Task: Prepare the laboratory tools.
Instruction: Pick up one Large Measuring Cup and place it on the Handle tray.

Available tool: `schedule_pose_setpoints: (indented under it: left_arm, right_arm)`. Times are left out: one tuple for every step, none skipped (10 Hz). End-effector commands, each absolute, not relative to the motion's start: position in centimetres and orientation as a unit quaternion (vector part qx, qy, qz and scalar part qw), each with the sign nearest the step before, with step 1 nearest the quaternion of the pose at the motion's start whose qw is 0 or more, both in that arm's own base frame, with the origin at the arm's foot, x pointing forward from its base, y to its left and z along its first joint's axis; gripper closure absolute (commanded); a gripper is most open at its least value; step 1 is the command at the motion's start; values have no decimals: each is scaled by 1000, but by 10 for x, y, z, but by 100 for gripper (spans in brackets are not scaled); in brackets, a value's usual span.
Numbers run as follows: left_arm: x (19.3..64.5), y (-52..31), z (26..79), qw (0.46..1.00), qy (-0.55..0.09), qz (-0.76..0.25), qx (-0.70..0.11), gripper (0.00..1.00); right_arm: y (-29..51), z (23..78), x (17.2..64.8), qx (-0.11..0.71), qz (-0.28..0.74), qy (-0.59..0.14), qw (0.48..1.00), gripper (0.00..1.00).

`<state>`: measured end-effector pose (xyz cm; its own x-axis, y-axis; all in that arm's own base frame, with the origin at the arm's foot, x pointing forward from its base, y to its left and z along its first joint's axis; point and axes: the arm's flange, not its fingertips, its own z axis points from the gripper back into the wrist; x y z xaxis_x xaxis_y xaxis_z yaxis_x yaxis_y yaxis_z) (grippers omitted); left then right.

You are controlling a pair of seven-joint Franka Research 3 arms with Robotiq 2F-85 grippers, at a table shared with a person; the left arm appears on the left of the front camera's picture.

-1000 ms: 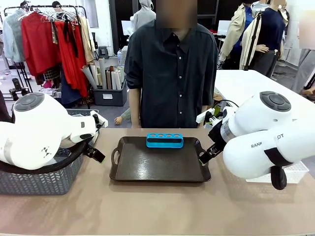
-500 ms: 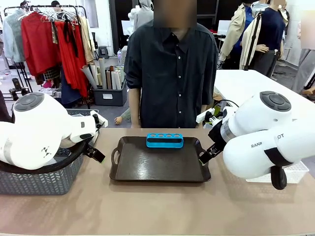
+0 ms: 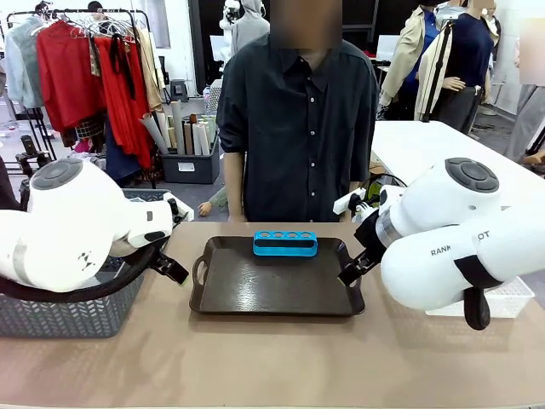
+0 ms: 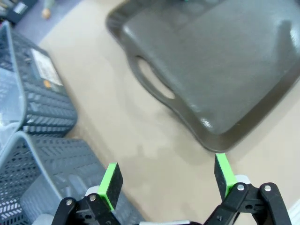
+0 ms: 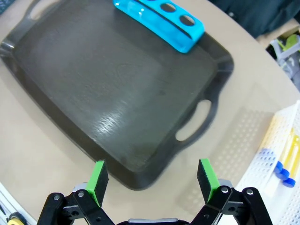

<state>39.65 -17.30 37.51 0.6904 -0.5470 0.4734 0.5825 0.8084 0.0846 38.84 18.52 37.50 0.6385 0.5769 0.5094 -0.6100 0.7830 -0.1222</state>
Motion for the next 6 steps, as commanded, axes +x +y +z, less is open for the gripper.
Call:
schedule_pose_setpoints:
  left_arm:
    - [402,-171,402,915,-210,-336,-75,0]
    - [402,-177,417,910,-210,-344,-93,0]
    - [405,-178,432,898,-215,-361,-133,0]
    - [406,-180,449,883,-228,-374,-169,0]
    - [406,-178,465,871,-247,-387,-174,0]
    - [407,-176,480,857,-269,-399,-183,0]
  right_arm:
    - [183,391,395,62,346,-257,900,0]
    - [189,402,394,81,350,-245,900,0]
    - [193,414,394,104,358,-242,896,0]
    - [196,428,395,127,368,-234,891,0]
    - [197,445,394,142,382,-229,884,0]
    - [192,467,399,157,389,-229,878,0]
